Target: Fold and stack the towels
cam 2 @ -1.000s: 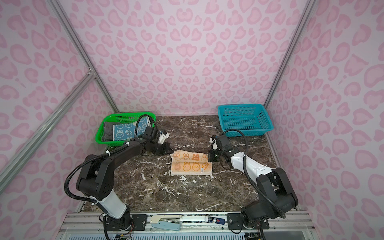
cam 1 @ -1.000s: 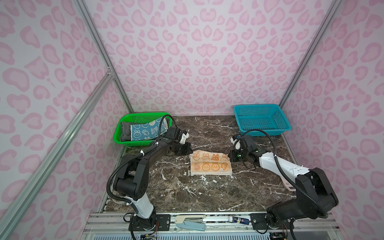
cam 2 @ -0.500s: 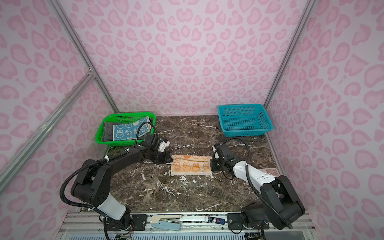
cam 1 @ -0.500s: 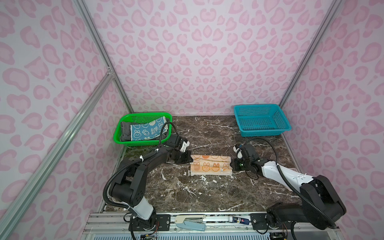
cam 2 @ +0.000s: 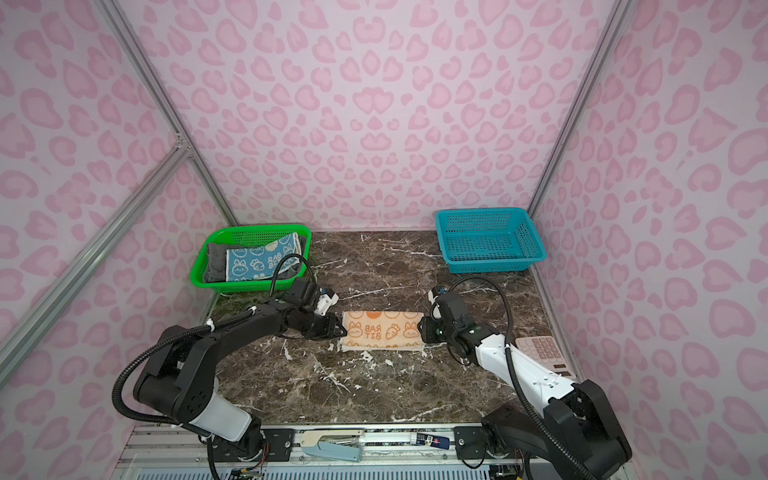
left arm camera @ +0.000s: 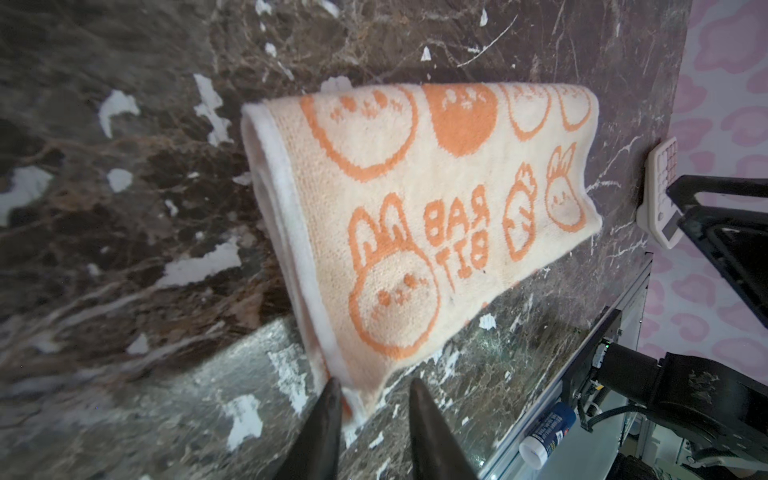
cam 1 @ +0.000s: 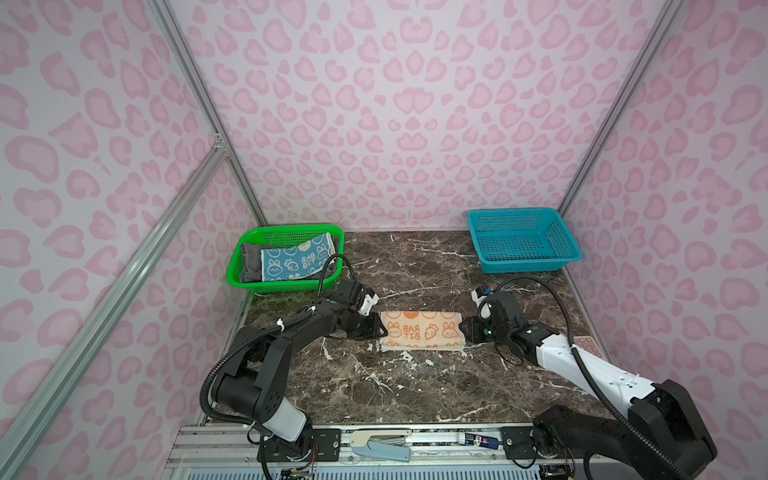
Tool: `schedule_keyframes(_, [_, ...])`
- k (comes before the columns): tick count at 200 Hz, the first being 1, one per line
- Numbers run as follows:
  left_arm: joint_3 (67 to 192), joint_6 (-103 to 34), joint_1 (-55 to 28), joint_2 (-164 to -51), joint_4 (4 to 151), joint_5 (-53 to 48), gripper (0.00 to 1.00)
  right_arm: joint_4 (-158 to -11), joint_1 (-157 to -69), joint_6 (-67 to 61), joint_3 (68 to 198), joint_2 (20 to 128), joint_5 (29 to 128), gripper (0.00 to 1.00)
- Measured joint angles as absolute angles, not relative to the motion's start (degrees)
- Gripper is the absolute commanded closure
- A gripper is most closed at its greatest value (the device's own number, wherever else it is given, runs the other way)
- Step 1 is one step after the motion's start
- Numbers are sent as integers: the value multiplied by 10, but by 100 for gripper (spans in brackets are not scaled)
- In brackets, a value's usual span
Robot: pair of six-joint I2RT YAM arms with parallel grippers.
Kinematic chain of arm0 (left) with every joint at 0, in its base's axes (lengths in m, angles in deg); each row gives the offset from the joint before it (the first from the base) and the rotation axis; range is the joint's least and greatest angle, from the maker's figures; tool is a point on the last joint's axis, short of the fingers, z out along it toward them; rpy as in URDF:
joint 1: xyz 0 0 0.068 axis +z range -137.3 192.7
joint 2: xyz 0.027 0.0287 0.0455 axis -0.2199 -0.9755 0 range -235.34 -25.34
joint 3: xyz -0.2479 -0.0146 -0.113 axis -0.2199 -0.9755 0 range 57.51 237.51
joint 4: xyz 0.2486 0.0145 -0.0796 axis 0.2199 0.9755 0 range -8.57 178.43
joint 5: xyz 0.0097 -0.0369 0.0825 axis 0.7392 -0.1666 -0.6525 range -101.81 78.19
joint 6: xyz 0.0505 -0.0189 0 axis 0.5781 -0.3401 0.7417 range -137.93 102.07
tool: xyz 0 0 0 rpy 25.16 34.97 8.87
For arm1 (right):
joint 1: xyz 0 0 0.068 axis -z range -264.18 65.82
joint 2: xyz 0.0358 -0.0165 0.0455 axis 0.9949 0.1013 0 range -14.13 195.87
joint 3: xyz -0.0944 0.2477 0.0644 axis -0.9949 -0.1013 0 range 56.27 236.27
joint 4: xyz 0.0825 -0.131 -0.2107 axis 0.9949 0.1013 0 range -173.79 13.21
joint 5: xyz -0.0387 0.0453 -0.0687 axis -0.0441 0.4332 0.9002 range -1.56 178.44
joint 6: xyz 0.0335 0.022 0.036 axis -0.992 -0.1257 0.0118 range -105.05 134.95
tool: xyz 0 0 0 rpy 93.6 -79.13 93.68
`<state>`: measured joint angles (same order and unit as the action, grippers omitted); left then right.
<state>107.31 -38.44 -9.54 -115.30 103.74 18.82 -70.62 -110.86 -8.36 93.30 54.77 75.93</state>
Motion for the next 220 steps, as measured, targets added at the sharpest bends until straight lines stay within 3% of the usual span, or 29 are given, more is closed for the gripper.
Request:
schedule_keyframes(46, [1091,-393,-98,-1140,1039,188,49,-706,-1135,-82,955,613,734,61])
schedule_keyframes(73, [1091,-404,-105,-1146,1035,202,56,-703,-1145,-89,963,667,733,67])
schedule_keyframes(141, [1067,-434,-112,-1191,1024,201,68,-654,-1157,-101,1003,739,752,70])
schedule_keyframes(180, [1068,-433,-112,-1191,1037,190,65,-617,-1195,-31,1050,708,790,58])
schedule_keyframes(202, [1075,-436,-111,-1164,1045,180,46,-616,-1236,23,1066,693,812,49])
schedule_keyframes(220, [1087,-438,-111,-1133,1047,168,38,-621,-1282,72,1078,694,832,38])
